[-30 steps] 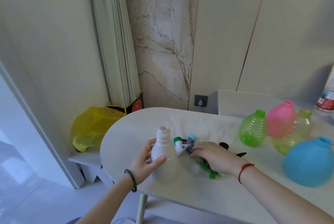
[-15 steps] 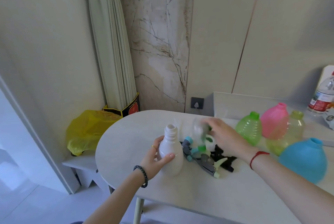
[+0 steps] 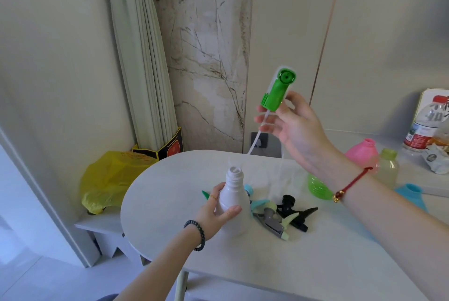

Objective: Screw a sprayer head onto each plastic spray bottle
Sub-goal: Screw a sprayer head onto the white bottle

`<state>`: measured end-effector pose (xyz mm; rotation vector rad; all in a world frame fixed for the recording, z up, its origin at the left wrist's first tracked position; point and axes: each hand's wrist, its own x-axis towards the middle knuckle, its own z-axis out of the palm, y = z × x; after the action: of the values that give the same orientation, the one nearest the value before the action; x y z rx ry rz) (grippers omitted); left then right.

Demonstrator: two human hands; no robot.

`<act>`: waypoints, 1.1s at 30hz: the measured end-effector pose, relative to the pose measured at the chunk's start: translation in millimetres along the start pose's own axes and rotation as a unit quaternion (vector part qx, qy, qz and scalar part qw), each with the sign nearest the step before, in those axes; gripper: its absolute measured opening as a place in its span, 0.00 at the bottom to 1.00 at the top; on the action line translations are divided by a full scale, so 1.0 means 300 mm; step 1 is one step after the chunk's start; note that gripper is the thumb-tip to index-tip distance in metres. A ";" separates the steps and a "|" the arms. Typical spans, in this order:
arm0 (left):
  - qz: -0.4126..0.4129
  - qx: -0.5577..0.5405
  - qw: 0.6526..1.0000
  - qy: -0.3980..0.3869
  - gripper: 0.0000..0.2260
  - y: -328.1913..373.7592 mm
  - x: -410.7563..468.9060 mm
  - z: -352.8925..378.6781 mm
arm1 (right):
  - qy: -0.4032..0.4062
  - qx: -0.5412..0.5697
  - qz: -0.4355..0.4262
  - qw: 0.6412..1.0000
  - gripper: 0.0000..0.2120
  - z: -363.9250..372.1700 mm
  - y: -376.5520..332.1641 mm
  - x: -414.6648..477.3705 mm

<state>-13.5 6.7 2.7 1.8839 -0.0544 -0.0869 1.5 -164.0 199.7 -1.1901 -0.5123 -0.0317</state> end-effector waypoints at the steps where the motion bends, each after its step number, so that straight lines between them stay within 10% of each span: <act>1: -0.001 0.001 1.000 0.000 0.25 0.000 0.001 0.000 | 0.004 -0.011 0.001 1.000 0.05 0.001 0.012 0.003; 19: -0.011 0.014 1.000 0.001 0.33 -0.006 0.001 0.004 | -0.047 -0.174 0.127 0.976 0.07 -0.029 0.380 -0.082; 33: -0.006 0.009 1.000 0.006 0.37 0.004 -0.003 0.005 | 0.138 -0.158 0.036 0.977 0.16 0.043 0.463 -0.123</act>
<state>-14.5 5.0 3.4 1.9023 -0.0355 -0.0848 4.1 -108.0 66.7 -1.4882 -0.2221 -0.2200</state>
